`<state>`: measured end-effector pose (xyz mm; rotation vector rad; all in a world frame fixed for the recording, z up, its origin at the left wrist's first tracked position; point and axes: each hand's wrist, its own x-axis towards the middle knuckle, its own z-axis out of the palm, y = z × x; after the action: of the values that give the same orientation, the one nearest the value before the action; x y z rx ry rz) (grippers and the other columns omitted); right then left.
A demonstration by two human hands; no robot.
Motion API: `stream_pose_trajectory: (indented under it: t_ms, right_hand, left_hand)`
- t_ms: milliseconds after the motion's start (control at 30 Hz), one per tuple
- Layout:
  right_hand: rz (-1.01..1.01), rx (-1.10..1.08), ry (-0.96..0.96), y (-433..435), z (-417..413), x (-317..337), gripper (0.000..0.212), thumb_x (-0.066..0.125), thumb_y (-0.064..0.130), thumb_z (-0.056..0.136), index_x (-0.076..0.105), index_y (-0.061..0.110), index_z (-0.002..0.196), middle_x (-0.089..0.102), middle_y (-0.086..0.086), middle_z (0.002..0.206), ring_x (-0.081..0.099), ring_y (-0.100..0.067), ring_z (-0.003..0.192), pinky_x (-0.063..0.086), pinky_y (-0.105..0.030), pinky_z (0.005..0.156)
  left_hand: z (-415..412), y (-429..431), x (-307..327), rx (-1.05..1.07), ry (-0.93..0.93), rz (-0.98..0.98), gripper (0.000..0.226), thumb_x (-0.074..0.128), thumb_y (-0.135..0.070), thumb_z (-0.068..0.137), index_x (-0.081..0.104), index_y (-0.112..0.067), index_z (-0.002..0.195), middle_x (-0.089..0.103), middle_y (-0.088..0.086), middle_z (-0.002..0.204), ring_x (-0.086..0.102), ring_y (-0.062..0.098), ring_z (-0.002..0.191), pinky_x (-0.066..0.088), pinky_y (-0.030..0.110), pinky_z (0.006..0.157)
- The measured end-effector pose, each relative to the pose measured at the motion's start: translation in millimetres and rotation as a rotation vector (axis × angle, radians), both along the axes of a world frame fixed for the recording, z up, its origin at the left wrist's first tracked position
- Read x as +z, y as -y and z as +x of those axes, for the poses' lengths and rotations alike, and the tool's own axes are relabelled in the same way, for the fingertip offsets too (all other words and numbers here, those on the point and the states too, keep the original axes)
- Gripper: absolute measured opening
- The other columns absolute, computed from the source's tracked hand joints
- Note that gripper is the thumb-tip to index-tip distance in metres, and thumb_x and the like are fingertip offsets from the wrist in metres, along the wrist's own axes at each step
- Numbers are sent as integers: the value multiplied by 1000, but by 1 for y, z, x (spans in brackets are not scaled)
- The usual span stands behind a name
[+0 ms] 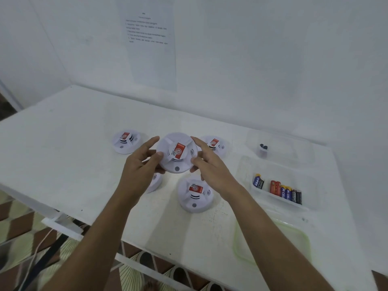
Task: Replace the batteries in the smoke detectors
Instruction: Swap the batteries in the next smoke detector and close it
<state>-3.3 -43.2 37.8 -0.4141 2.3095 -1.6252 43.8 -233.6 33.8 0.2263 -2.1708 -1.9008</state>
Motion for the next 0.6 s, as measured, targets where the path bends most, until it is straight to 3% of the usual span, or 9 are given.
stream_pose_trajectory:
  t_ms: [133,433,600]
  right_hand:
    - [-21,-32,3,10,-1,1,53,44,16,103,36,41,149,62,12,110,63,-1,83,43,-9,61]
    - [-20,-122,-10,29,-7,-2,56,46,19,103,33,44,151,60,13,123,64,0,83,44,-18,71]
    - [-26,-146,3,38,-13,-3,57,47,16,104,32,42,151,60,10,125,64,5,80,45,-11,64]
  left_hand:
    - [-9,12,1,-12,20,10,30,55,-19,98,57,-21,128,70,4,103,71,20,82,56,23,66]
    - [-33,36,7,-146,54,-6,26,54,-18,99,58,-28,123,70,0,100,71,20,83,58,31,75]
    - [-45,44,6,-169,56,-37,26,53,-19,99,57,-28,123,70,-3,102,72,17,86,59,29,74]
